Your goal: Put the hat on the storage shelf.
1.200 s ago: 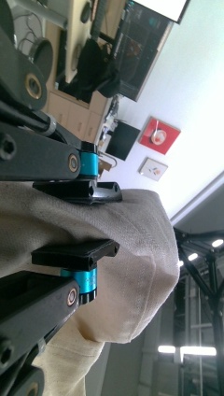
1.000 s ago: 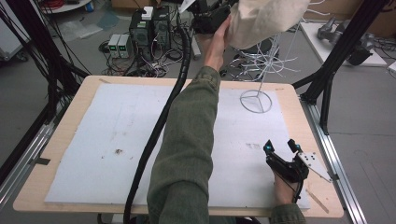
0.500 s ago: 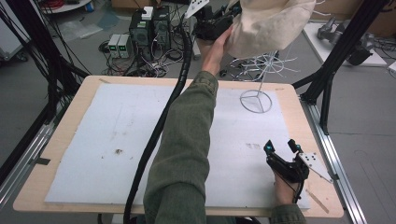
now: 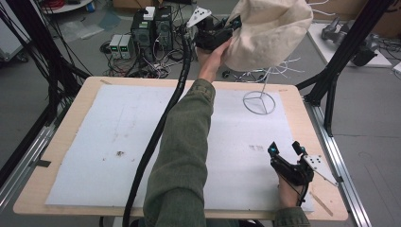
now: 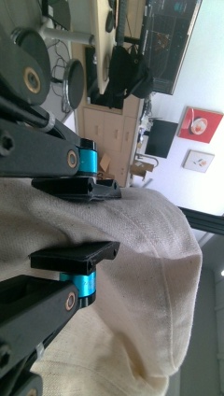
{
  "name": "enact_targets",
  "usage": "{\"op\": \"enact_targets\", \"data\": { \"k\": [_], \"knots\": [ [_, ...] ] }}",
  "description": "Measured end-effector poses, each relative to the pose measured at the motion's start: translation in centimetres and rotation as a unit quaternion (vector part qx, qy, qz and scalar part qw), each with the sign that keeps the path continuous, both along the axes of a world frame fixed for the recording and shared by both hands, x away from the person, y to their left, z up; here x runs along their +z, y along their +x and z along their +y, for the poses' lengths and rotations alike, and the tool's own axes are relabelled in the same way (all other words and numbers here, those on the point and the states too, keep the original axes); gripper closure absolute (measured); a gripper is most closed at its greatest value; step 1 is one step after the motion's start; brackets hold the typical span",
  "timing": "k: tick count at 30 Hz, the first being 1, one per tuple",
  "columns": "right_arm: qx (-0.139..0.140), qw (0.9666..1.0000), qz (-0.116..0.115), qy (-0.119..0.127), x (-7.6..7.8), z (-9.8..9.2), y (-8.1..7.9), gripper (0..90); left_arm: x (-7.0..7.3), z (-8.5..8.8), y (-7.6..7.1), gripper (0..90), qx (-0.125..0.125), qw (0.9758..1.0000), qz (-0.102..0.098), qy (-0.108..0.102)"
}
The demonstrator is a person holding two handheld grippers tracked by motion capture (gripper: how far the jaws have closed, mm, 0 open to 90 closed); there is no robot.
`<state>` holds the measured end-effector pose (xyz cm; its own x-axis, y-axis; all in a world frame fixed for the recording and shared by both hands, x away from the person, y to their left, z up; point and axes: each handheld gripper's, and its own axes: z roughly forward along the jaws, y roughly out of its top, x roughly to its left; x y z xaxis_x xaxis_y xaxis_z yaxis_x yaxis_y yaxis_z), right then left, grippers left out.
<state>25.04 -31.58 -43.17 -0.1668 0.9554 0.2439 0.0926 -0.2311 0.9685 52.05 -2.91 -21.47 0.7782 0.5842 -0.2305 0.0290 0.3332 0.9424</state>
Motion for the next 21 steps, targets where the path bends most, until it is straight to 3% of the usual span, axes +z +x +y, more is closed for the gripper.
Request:
{"op": "enact_targets", "data": {
  "k": [9, 16, 21],
  "knots": [
    [-0.001, 1.0000, 0.001, 0.000, 0.0, 0.0, -0.1, 9.9, -3.3, 0.0, -0.1, 69.4, -0.012, 0.9997, 0.016, -0.014],
    [-0.002, 1.0000, 0.005, 0.008, 0.0, -0.1, -0.2, 9.9, -4.4, 0.1, -0.6, 66.4, -0.011, 0.9995, 0.026, -0.015],
    [-0.003, 1.0000, 0.000, 0.006, 0.1, -0.1, -0.4, 9.9, -4.5, 0.3, -1.2, 63.9, -0.007, 0.9997, 0.023, 0.008]
  ]
}}
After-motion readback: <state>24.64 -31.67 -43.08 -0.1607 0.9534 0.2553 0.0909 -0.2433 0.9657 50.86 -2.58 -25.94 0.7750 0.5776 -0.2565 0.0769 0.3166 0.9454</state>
